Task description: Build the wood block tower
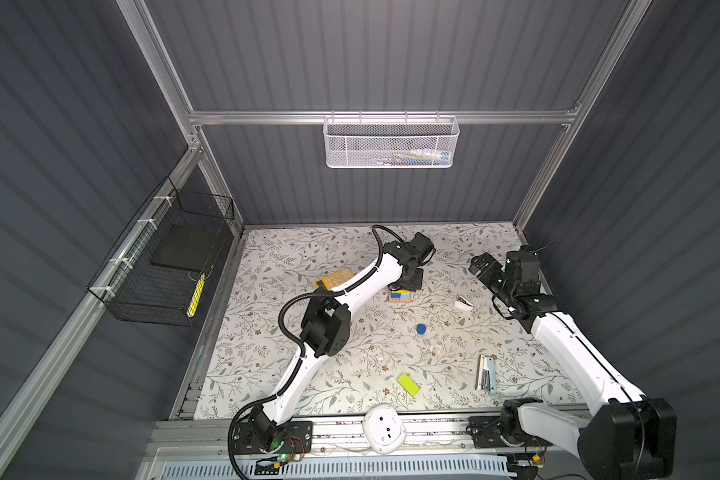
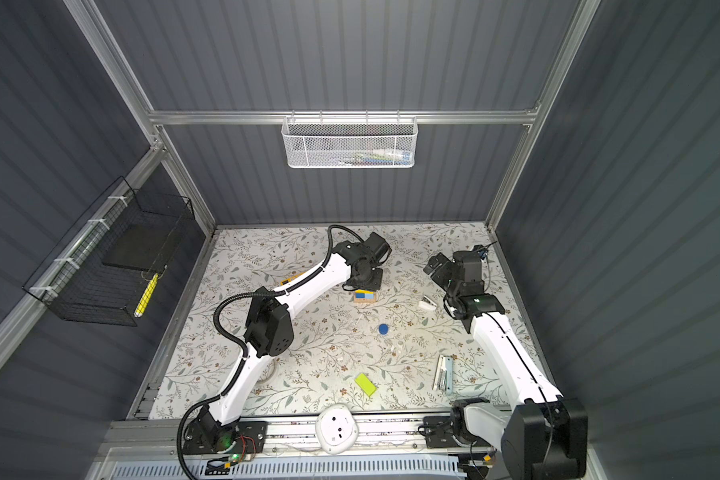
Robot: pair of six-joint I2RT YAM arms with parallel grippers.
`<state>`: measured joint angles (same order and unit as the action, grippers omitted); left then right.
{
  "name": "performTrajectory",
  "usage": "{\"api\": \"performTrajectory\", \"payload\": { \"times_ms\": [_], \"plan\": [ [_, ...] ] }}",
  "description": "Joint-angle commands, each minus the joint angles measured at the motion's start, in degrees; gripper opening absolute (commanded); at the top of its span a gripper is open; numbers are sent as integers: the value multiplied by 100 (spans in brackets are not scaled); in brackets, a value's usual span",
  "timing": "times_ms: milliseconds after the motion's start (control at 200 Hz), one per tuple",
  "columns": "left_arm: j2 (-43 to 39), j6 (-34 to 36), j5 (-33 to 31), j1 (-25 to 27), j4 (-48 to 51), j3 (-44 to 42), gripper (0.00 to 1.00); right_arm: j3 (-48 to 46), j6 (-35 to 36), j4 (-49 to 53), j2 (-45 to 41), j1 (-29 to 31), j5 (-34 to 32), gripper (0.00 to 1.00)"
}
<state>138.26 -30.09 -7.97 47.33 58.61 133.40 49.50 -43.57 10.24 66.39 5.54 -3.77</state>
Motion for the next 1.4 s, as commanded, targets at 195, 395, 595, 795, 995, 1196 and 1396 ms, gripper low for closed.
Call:
{"api": "performTrajectory", "payload": {
  "times_ms": [195, 395, 595, 795, 995, 1196, 1396],
  "plan": [
    [86, -81, -130, 42, -16, 227, 26, -2, -63, -127, 126, -44, 128, 99],
    [131, -83, -170, 41, -16, 285, 27, 8, -64, -139, 159, -44, 166, 99],
    [151, -79, -170, 52, -16, 294, 29, 0, -72, -136, 172, -53, 175, 99],
    [175, -77, -170, 42, -17, 292, 30, -1, -81, -154, 200, -62, 216, 99],
    [193, -78, -187, 42, -16, 283, 30, -1, -86, -163, 217, -71, 239, 99],
    [228, -85, -222, 40, -16, 283, 30, -1, -94, -165, 233, -79, 255, 99],
    [269, -94, -218, 45, -16, 296, 31, -1, -99, -171, 234, -88, 275, 99]
  ]
}}
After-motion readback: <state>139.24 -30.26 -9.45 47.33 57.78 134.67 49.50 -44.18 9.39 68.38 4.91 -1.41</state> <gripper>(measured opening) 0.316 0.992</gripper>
